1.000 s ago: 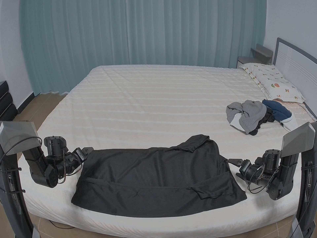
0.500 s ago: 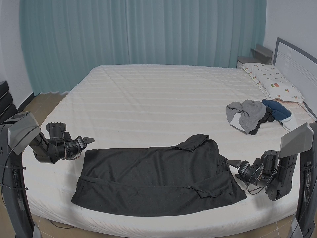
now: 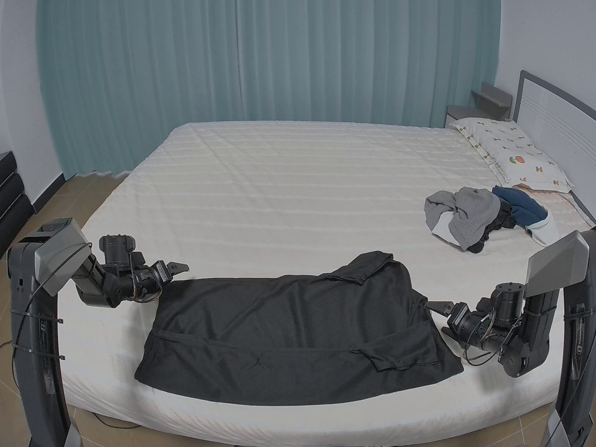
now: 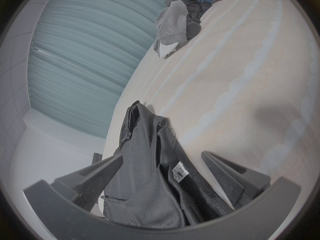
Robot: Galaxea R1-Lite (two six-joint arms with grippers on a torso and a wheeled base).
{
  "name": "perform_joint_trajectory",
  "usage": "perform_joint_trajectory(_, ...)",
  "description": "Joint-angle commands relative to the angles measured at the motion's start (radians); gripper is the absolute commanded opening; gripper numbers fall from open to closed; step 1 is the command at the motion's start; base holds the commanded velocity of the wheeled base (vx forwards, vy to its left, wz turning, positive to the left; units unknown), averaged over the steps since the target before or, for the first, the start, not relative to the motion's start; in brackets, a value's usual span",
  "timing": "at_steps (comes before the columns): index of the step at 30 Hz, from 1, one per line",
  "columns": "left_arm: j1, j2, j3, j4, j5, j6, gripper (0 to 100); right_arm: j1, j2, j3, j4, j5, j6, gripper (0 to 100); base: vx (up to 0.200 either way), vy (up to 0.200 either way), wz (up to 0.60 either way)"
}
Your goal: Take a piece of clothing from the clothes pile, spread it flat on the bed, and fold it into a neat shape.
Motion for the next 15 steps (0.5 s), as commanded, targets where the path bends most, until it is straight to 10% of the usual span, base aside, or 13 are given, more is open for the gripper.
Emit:
perform_joint_trajectory(1,0.000,0.021,-0.007,-0.002,0.002,-0.001,100,0.000,0.000,0.003,-0.010,0.001,0.000,100,0.000,0.000,0.00)
perform_joint_trajectory(15,0.004,0.017,-0.008,-0.003,0.082,-0.007,100,0.000,-0.003,0.007,-0.010,0.001,0.002,100,0.000,0.000,0.00)
